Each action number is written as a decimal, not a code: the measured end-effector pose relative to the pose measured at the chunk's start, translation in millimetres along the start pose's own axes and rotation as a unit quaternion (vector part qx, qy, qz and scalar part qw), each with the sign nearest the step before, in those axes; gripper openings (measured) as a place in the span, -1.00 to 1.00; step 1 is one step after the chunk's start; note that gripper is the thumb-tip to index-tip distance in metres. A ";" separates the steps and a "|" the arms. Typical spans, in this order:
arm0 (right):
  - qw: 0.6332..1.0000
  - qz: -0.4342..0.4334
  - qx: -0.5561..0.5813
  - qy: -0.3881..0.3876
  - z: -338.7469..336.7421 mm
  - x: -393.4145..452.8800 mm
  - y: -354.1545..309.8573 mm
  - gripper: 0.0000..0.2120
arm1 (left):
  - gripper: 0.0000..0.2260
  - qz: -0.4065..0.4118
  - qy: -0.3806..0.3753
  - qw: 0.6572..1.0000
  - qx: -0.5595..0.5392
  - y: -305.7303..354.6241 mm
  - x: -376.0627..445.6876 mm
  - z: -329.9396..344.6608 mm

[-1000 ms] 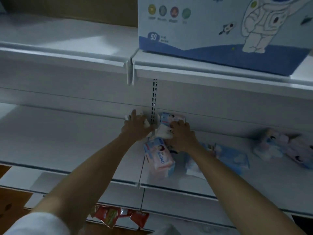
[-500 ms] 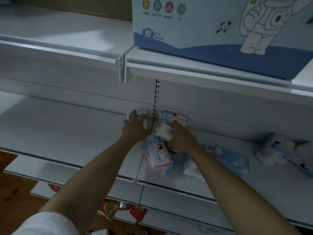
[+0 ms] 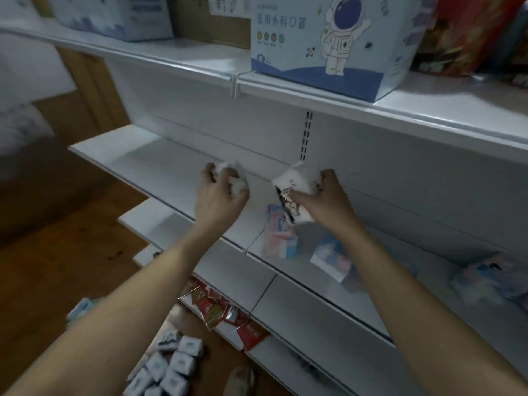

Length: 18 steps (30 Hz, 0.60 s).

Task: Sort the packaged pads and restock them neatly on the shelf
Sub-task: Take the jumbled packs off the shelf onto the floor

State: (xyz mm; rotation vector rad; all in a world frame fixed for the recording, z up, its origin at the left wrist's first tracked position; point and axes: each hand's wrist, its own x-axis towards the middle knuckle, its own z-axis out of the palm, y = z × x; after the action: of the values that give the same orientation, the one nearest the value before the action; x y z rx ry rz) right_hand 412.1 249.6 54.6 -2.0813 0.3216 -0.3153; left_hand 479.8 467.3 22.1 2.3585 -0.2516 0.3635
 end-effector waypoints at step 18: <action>0.948 0.034 0.008 -0.316 195.9 -202.9 -25.2 -0.46 | -0.20 -0.334 0.052 0.919 -0.203 -134.6 -266.3 -121.1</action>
State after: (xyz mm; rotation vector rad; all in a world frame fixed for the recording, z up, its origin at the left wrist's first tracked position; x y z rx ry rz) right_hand 294.1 489.0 -39.8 -2.0276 0.0004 0.3910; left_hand 244.3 668.2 -66.9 1.8620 0.4851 0.0860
